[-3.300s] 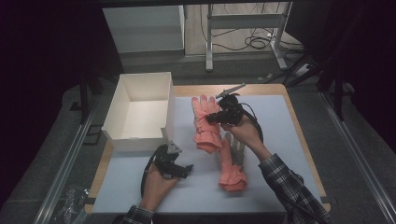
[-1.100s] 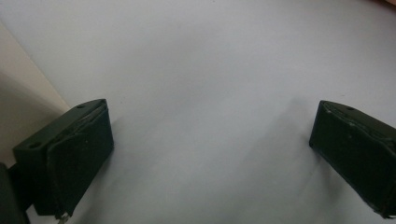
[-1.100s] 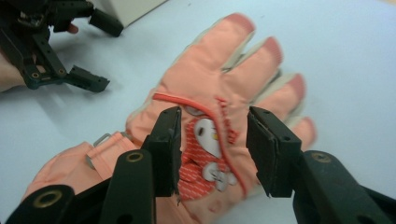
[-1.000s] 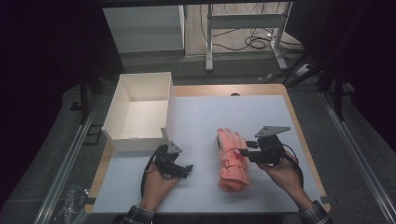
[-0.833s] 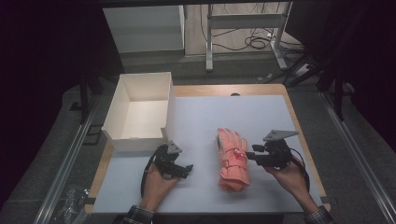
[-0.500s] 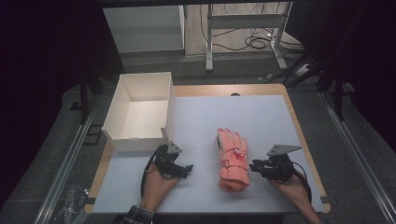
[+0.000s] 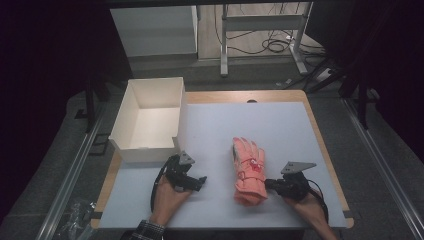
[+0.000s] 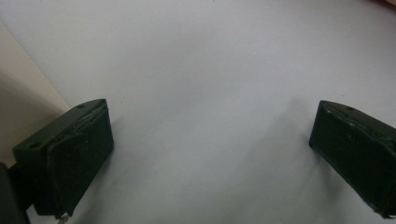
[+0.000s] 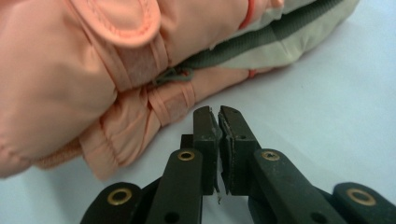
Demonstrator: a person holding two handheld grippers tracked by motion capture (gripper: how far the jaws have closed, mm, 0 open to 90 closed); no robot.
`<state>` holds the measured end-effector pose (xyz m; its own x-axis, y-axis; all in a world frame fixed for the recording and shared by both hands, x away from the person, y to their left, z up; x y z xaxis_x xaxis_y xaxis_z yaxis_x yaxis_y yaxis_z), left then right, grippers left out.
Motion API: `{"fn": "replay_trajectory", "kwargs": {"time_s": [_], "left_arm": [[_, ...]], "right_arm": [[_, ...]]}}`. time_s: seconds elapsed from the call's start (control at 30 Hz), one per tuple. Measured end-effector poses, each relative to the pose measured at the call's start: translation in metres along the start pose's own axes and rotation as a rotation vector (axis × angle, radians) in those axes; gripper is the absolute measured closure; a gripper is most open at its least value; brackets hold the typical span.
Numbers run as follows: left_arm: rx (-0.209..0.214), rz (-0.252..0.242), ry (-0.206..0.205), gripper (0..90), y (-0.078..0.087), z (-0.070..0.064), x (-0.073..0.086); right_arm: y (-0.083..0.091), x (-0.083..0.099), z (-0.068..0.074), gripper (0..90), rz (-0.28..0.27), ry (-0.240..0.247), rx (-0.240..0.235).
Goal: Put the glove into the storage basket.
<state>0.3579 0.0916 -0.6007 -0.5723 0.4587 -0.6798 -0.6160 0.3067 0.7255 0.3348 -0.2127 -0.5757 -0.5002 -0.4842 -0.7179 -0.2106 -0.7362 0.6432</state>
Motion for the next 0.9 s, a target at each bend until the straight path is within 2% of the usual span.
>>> {"fn": "replay_trajectory", "kwargs": {"time_s": [0.23,0.4,0.9], "left_arm": [[0.000,0.000,0.000,0.0,0.000,0.000,0.000],[0.000,0.000,-0.001,0.0,0.000,0.000,0.000],[0.000,0.000,-0.001,0.0,0.000,0.000,0.000]], "right_arm": [[-0.010,-0.009,0.000,84.7,0.016,0.021,0.002],[-0.014,-0.011,0.001,84.6,0.011,0.007,-0.024],[-0.032,-0.024,0.006,83.9,0.015,0.017,-0.041]]}}
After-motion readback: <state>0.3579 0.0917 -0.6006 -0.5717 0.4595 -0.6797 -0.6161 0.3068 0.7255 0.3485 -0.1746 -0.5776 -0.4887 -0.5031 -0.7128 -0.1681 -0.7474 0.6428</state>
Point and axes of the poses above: each handheld gripper's, and its own axes: y roughly backward along the jaws, x roughly out of its underside, z roughly to its left, the point moved 7 cm from there along -y, roughly forward along the jaws, and after that the axes turned 11 degrees about -x, right-handed, at the moved point
